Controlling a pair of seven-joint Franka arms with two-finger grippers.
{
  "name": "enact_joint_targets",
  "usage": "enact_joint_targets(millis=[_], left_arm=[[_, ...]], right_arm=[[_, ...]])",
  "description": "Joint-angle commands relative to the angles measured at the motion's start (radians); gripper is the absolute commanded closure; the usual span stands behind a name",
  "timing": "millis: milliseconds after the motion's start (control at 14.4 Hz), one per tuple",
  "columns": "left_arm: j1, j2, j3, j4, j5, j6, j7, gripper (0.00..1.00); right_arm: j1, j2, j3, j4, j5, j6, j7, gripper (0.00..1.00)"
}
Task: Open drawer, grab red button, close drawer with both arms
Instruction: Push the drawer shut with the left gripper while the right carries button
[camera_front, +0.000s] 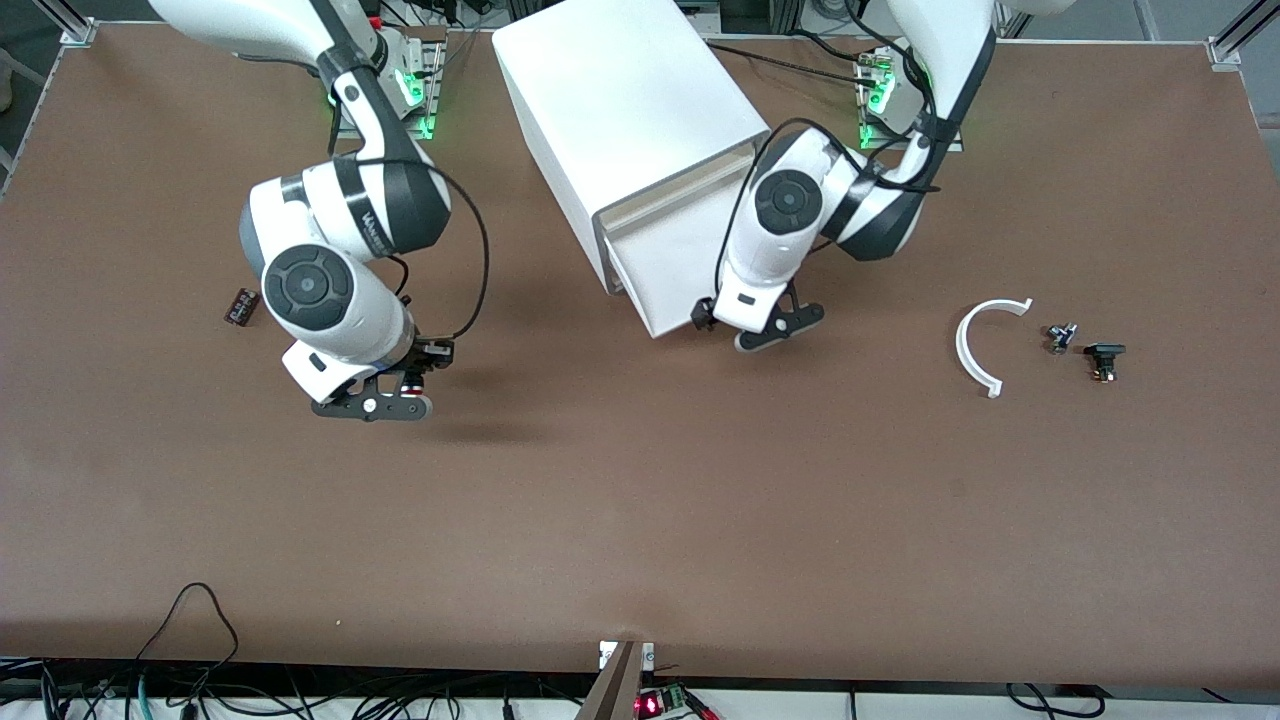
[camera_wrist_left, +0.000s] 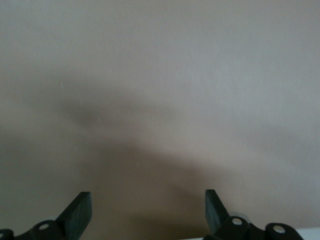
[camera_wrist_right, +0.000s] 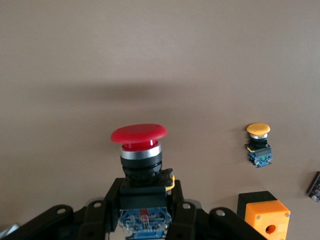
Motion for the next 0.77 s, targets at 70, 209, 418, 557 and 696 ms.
enact_joint_targets(millis=[70,209,418,557,696], left_arm=[[-0.002,-0.06,-0.077,-0.107,-0.019,0.005,0.007,0.0],[-0.002,-0.066,-0.114,-0.118,-0.019,0.005,0.007,0.0],[-0.002,-0.066,-0.146,-0.118,-0.019,0.002,0.007,0.0],[-0.002,-0.067,-0.16,-0.118,-0.019,0.002,0.007,0.0],[0.0,-0.073,-0.16,-0.119,-0.021,0.002,0.007,0.0]], right_arm=[[-0.054,-0.084,0.017,-0.254,-0.014,0.184,0.028,0.76],[-0.071,-0.094,0.019,-0.363,-0.02,0.304,0.027,0.76],[-0.091,-0.092,0.019,-0.461,-0.021,0.435,0.013,0.74],[-0.102,-0.083,0.019,-0.484,-0.025,0.479,0.008,0.73],[-0.108,-0.077,0.019,-0.484,-0.023,0.483,0.007,0.62]])
